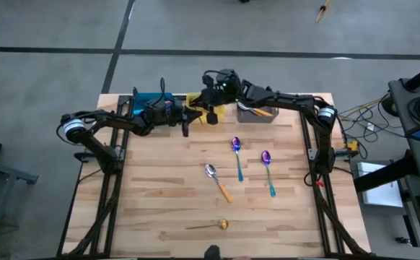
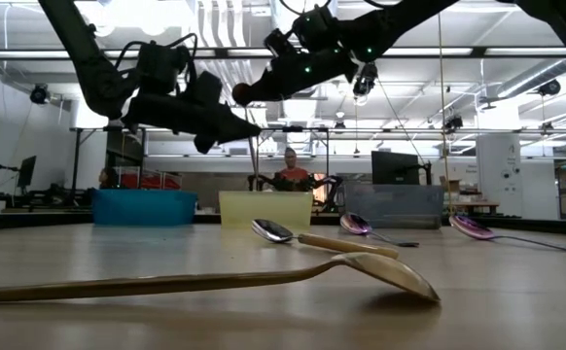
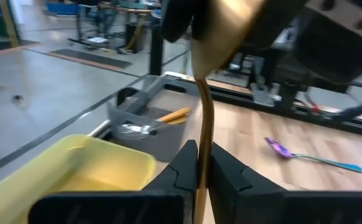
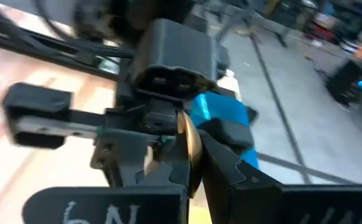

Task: Sort silverware by color (type)
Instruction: Put the gold spoon into the yellow bin

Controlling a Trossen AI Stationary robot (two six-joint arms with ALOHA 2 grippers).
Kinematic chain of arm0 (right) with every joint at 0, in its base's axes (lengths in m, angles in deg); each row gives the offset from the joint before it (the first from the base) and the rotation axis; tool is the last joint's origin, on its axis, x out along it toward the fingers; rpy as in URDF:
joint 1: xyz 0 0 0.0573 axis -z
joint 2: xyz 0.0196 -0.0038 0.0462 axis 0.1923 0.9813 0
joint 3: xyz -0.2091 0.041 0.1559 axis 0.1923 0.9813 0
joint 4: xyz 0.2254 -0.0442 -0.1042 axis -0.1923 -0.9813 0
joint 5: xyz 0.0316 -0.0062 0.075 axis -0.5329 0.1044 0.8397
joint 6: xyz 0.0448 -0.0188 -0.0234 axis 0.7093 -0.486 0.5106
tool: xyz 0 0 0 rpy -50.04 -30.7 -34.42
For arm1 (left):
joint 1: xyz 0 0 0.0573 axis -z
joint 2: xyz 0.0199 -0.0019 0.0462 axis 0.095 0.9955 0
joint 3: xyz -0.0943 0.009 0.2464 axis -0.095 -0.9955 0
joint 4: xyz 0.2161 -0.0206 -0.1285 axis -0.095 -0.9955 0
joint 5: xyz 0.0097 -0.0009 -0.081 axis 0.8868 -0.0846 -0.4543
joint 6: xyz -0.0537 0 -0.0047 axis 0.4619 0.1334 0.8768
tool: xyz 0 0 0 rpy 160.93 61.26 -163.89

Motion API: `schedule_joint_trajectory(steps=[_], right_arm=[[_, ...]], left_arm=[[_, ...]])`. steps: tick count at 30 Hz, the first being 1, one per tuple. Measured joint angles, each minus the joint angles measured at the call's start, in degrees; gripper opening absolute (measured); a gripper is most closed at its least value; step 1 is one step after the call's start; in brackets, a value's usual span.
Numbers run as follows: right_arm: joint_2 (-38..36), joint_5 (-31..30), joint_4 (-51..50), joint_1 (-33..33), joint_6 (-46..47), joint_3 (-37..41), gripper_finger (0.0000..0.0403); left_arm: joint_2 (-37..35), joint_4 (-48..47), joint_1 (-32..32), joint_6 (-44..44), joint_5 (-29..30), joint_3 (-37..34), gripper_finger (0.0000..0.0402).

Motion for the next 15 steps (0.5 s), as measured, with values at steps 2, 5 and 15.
schedule_joint_trajectory(steps=[2,5,15], right_arm=[[0.0,-3.4,-0.1,-0.1,0.0,0.0,0.0018],[0.0,-3.9,-0.4,-0.1,1.5,0.0,0.0040],[0.0,-10.0,-0.4,0.0,6.9,0.0,0.0157]], left_arm=[[0.0,0.0,0.6,-0.4,2.3,0.0,0.0003],[0.0,0.0,1.5,-1.3,5.4,-0.1,0.0002],[0.0,0.3,1.8,1.2,9.0,-0.2,0.0001]])
